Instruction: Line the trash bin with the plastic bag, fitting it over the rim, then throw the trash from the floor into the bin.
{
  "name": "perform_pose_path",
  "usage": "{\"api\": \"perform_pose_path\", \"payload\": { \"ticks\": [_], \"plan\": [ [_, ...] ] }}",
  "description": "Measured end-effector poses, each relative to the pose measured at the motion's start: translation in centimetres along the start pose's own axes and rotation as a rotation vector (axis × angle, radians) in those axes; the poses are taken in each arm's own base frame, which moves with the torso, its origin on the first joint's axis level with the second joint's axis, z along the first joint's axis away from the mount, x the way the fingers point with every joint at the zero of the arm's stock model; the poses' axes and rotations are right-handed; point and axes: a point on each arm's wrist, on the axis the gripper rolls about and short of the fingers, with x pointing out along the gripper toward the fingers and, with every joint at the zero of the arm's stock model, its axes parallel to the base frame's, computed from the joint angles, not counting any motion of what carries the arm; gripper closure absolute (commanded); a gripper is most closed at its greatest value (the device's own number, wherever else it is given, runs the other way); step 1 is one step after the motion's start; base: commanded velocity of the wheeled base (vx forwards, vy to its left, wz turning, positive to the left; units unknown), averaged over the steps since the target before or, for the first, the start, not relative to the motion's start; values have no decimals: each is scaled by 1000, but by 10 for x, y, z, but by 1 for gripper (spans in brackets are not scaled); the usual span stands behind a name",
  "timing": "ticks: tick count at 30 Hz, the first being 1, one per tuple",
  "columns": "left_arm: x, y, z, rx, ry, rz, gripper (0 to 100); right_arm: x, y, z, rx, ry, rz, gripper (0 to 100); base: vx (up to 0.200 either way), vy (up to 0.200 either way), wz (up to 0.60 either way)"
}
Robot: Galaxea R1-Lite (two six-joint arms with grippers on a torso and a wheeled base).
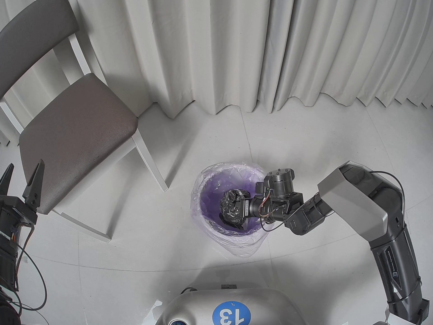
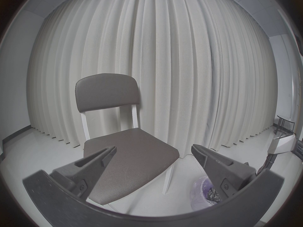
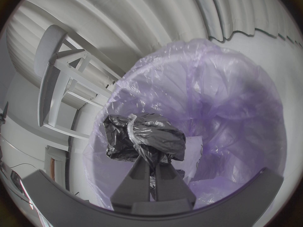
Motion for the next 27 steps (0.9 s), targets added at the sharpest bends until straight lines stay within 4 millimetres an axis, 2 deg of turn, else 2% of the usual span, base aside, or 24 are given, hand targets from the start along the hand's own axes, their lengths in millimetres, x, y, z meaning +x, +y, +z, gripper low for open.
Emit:
{"api": "perform_pose_path", "payload": {
  "ticks": [7,12,15,21,27],
  "plan": [
    [0,0,0,0,1,0,0,14,-9,-8,1,-13,-25,100,0,0,0],
    [0,0,0,0,1,1,0,14,-11,-12,5,0,-34,100,0,0,0],
    [0,0,0,0,2,1,0,5,-5,-4,3,-5,-31,100,0,0,0],
    [0,0,-1,0,4,0,0,-30,25,22,-24,-42,0,100,0,0,0],
    [0,0,0,0,-1,1,0,-55,52,32,-80,-61,36,100,0,0,0]
  ]
}}
